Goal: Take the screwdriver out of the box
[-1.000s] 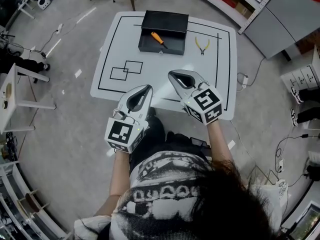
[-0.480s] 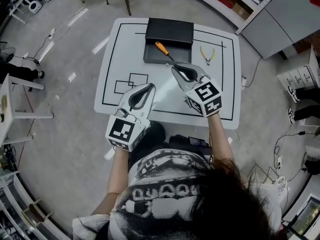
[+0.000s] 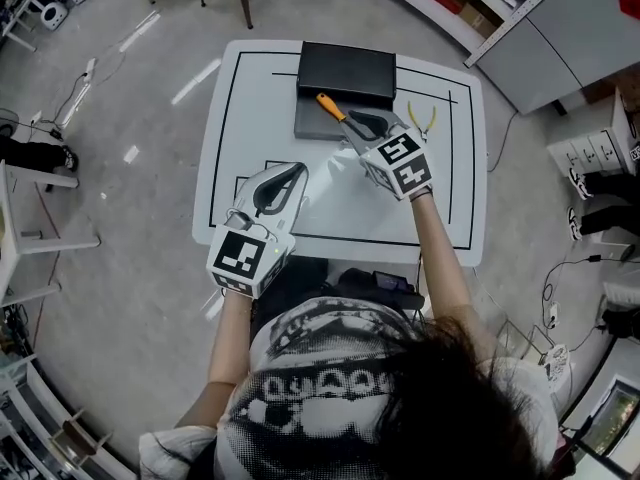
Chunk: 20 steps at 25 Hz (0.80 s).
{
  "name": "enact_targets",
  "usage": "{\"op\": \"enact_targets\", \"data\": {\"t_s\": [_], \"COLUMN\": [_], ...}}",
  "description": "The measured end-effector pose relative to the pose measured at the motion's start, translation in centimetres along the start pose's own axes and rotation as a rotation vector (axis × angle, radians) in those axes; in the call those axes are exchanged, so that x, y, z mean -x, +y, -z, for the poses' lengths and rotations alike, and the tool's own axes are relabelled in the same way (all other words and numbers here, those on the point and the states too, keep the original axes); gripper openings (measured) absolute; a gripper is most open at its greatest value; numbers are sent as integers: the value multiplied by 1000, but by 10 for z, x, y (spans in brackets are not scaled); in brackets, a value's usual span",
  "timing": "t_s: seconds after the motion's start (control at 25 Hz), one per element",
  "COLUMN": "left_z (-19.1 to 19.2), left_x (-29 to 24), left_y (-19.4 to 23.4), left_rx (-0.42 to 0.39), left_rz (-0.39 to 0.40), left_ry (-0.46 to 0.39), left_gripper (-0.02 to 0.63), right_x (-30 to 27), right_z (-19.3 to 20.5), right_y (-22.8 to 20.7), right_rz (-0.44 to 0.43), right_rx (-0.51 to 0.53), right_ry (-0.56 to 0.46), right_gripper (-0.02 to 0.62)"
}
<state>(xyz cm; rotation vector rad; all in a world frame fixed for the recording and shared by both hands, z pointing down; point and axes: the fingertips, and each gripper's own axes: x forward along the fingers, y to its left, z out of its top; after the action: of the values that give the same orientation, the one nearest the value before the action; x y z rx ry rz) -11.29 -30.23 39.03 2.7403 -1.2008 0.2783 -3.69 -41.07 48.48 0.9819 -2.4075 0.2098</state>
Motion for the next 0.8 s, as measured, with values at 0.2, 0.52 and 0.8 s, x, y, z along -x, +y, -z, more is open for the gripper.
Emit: {"op": "enact_targets", "data": {"t_s": [0.2, 0.52, 0.8], "left_z": [4, 13, 19], "left_x": [-7, -7, -1], "left_y": [22, 51, 70], "left_rx": [11, 27, 43], "left_rz": [17, 23, 19], "left_ry": [7, 23, 29], "left_gripper": [0, 0, 0], "right_x": [-46, -114, -151], "right_z": [19, 57, 88], "right_y": [-24, -39, -42], "right_rz": [26, 19, 17], "right_rx": [-15, 53, 47], "right_ry": [89, 292, 435], "right_gripper": [75, 97, 110]}}
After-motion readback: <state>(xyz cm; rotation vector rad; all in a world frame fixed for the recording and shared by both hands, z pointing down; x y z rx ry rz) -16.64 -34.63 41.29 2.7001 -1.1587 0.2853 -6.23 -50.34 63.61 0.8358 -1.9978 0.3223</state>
